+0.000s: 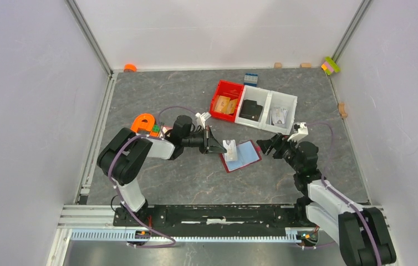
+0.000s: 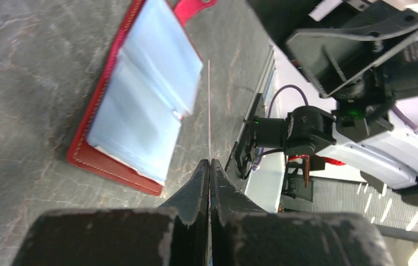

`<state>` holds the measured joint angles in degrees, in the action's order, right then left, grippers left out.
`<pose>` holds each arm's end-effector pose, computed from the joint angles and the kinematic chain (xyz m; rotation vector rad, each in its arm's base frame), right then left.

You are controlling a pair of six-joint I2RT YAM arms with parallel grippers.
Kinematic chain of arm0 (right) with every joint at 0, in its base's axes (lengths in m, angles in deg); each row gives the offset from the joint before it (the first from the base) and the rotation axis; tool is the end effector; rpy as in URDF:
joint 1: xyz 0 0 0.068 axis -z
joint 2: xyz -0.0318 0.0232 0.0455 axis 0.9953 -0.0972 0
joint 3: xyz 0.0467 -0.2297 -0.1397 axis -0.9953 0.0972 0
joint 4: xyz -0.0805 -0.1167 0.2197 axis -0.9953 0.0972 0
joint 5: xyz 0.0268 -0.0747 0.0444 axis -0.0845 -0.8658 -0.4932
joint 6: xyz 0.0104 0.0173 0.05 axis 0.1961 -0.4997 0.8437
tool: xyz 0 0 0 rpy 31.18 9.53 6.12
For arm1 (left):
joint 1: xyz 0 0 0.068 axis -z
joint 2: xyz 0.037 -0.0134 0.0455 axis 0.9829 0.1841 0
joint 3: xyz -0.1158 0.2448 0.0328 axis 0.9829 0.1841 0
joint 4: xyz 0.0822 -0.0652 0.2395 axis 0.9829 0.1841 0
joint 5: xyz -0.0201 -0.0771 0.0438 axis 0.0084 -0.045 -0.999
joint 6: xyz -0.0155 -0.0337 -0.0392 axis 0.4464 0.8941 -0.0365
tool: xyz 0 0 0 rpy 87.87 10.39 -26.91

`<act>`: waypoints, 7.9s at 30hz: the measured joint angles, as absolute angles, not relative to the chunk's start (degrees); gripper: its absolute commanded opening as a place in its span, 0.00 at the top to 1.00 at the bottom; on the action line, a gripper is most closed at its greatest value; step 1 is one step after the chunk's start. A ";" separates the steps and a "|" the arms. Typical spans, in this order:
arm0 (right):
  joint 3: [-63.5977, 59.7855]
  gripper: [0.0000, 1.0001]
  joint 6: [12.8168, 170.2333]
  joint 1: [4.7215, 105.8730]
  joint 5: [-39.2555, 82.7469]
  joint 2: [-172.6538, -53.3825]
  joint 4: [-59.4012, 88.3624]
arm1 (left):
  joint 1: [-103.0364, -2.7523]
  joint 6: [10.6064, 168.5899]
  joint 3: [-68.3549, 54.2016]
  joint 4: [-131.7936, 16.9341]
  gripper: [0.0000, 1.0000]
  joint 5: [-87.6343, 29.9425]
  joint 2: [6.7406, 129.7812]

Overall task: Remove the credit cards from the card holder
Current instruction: Remove the credit card from the card holder, then place the credit card in the storage box, then close the card holder at the center of the board.

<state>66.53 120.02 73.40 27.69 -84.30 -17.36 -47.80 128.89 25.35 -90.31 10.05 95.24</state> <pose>0.1746 0.0425 0.1651 0.2232 1.8650 0.7805 0.2669 -0.1948 0.1356 0.2115 2.3456 -1.6552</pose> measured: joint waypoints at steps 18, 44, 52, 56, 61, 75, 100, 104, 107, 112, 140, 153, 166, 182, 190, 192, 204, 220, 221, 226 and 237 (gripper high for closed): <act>62.72 0.42 124.81 62.53 54.00 -96.19 -38.82 | -47.76 140.76 31.36 -117.35 0.98 16.69 91.79; 50.51 1.00 115.58 72.68 28.48 -90.87 -6.41 | -47.17 121.31 31.73 -81.54 0.46 -2.78 70.50; 40.54 1.00 111.82 75.87 11.67 -96.67 6.01 | -47.19 117.70 31.31 -70.51 0.46 -9.84 70.57; 34.75 1.00 111.36 76.33 8.78 -104.21 8.58 | -47.19 117.33 30.74 -68.84 0.46 -10.71 70.98; 28.87 0.96 111.43 77.88 10.01 -114.61 8.72 | -47.17 117.28 29.87 -66.92 0.46 -11.85 71.90; 29.35 0.41 109.53 78.47 11.58 -109.56 11.80 | -45.18 115.78 23.23 -57.37 0.56 -14.63 79.64; 44.82 1.00 100.22 62.25 13.20 -107.29 12.65 | -43.47 113.53 15.18 -52.63 0.69 -9.16 94.41; 44.84 1.00 99.76 57.70 13.15 -101.17 12.76 | -42.69 113.53 13.70 -53.52 0.69 -7.06 96.49; 45.35 1.00 99.58 55.28 14.29 -95.05 10.99 | -42.51 113.53 13.28 -53.68 0.70 -6.56 97.08; 45.96 1.00 99.02 51.96 15.73 -92.54 9.42 | -42.42 113.50 12.34 -53.50 0.70 -6.39 97.91; 44.12 0.33 96.26 33.49 21.44 -97.04 3.25 | -43.69 110.07 11.49 -47.03 0.74 -16.68 94.33; 49.57 1.00 104.33 33.53 -17.12 -68.54 17.48 | -43.14 109.63 14.94 -47.12 0.79 -17.71 90.59; 47.82 0.98 117.59 37.01 -36.75 -89.76 39.62 | -40.63 109.33 14.15 -46.24 0.98 -16.55 92.25; 54.11 0.95 109.24 50.82 -3.57 -89.41 27.47 | -38.36 109.13 10.57 -45.37 0.98 -13.16 95.79; 54.40 0.89 107.63 51.56 8.98 -90.55 20.98 | -38.12 109.07 9.83 -44.76 0.98 -12.05 96.53; 55.05 0.88 107.56 51.63 12.21 -90.83 18.57 | -38.16 109.07 9.63 -44.65 0.98 -11.76 96.75; 58.24 0.88 110.23 51.54 26.42 -87.49 7.43 | -38.16 109.02 9.17 -44.63 0.98 -10.82 97.39; 55.25 0.88 112.98 44.50 30.86 -98.61 -1.93 | -37.81 109.02 8.45 -44.78 0.98 -9.73 98.24; 54.90 0.88 112.94 44.13 30.44 -99.22 -1.99 | -37.81 109.02 8.45 -44.78 0.98 -9.75 98.24; 54.64 0.85 112.85 43.78 27.58 -100.99 -3.24 | -37.79 108.94 8.47 -44.61 0.98 -10.65 97.93; 57.32 0.95 114.82 44.24 26.95 -112.53 -21.05 | -38.05 107.56 13.46 -42.70 0.95 -20.57 85.80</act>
